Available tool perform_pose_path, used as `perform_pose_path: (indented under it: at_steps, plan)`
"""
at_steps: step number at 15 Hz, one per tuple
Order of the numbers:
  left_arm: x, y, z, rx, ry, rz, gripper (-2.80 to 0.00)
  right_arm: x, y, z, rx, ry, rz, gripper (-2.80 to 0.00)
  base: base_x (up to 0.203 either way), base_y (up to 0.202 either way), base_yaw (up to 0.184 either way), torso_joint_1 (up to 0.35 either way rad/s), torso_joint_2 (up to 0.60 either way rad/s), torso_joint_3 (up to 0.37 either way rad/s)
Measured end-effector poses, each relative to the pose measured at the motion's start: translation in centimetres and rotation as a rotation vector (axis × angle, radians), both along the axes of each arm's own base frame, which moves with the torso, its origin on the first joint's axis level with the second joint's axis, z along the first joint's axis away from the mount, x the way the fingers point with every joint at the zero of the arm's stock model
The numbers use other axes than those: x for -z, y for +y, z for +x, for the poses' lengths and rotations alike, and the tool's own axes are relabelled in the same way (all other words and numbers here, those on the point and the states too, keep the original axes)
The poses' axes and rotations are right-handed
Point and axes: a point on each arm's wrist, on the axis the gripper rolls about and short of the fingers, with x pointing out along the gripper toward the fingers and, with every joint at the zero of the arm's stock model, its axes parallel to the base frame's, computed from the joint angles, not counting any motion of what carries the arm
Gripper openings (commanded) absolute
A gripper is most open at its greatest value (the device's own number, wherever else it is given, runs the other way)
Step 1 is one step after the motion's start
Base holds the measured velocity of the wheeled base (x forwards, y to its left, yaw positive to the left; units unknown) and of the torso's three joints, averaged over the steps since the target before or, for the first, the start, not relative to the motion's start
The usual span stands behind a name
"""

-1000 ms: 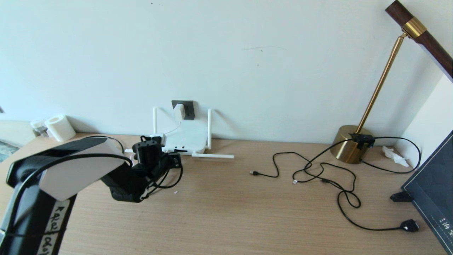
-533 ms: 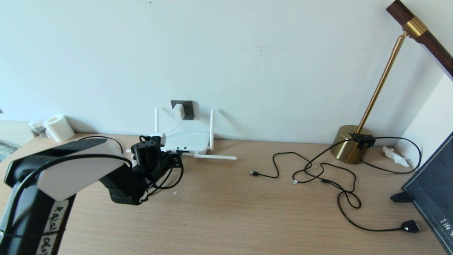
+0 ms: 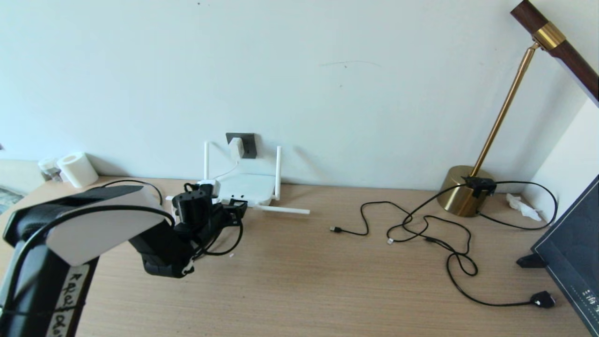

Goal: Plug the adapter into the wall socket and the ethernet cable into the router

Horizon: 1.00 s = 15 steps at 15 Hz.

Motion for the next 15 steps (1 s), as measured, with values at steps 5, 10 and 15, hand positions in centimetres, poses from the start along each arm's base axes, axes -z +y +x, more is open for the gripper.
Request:
perform_pose_path:
  at_steps: [5,10,15]
  plan:
    - [-1.7,-0.4,-2.5,0.023,0.017,0.014,-2.57,0.0,0.0,0.0,0.000,0.000,0.000,-2.80,0.000,0.000,0.000,0.000,0.00,0.000]
    - [-6.0,-2.1,-7.0,0.087,-0.034,0.006,-2.80,0.0,0.0,0.0,0.000,0.000,0.000,-2.80,0.000,0.000,0.000,0.000,0.00,0.000]
    - [-12.9,-3.0,-12.7,0.153,-0.232,-0.039,-2.80,0.0,0.0,0.0,0.000,0.000,0.000,-2.80,0.000,0.000,0.000,0.000,0.00,0.000]
